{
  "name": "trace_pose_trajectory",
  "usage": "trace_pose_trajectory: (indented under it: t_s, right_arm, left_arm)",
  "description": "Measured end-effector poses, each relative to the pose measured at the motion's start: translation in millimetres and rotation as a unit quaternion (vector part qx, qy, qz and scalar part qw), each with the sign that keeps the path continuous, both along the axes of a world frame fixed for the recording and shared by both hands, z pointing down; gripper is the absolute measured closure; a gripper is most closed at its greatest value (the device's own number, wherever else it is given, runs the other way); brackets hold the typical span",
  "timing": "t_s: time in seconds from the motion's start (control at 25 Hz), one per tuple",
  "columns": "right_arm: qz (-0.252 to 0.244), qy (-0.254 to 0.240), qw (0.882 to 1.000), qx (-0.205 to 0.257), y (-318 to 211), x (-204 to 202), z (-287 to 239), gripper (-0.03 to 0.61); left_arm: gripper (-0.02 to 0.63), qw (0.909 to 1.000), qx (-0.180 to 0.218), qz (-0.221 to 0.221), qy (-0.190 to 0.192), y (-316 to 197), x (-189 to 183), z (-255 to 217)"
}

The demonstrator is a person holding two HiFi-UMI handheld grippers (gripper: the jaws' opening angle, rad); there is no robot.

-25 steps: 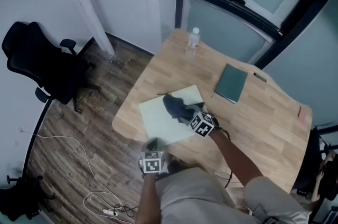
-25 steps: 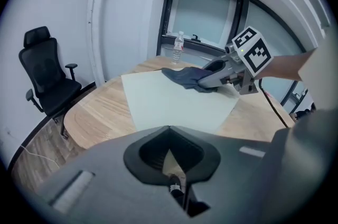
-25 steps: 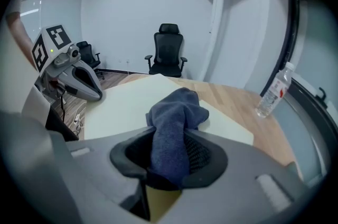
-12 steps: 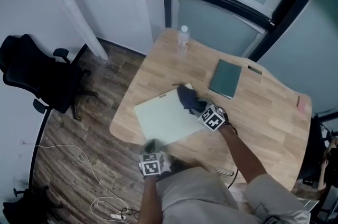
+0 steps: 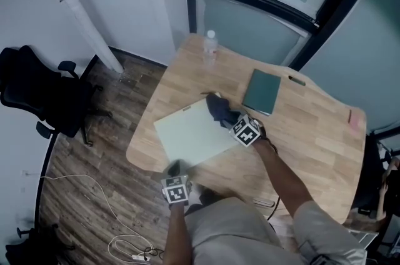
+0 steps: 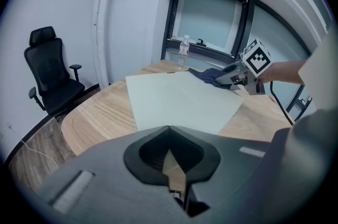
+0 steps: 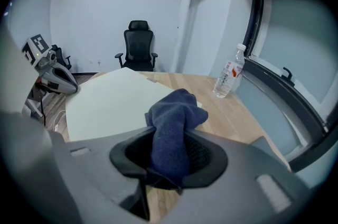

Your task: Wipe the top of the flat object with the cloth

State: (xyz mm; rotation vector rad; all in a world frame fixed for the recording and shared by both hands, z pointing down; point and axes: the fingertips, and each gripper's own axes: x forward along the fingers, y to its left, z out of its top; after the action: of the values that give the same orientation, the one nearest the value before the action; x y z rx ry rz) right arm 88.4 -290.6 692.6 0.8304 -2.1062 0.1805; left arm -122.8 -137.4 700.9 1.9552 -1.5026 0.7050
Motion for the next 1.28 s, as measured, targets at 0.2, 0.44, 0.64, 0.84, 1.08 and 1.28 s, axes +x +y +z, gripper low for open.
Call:
trace_pose_trajectory:
  t_s: [0.2,0.44,0.64,0.84,1.08,1.28]
  right_arm:
    - [0.016,0.004,1.000,0.010,1,10,-4,0.440]
    - [0.026,0.003,0.999,0.021,22,20,-5,0.440]
    - [0.048,-0.013,0.998,0.024,46,34,-3,0.440]
    - [0.048,-0.015,0.998,0.023,58,23,-2,0.442]
    - [-0.046,0.000,0.999,0.014,78,-39,3,0.445]
    - [-0.092,-0.017,0.996,0.004,94,-93,4,0.445]
  left_arm:
    - [0.606,1.0000,-0.002,-0.002,0.000,0,-4,1]
    - [0.606,1.0000,-0.003,0.000,0.007,1,-1,3]
    - [0.606,1.0000,-0.002,0.001,0.006,1,-2,3]
    - [0.606,0.9999,0.003,0.007,0.015,1,-1,3]
    - [0.606,0.9999,0.007,0.007,0.012,1,-1,3]
    - [0.606,0.9998,0.010,0.008,0.016,2,-1,2]
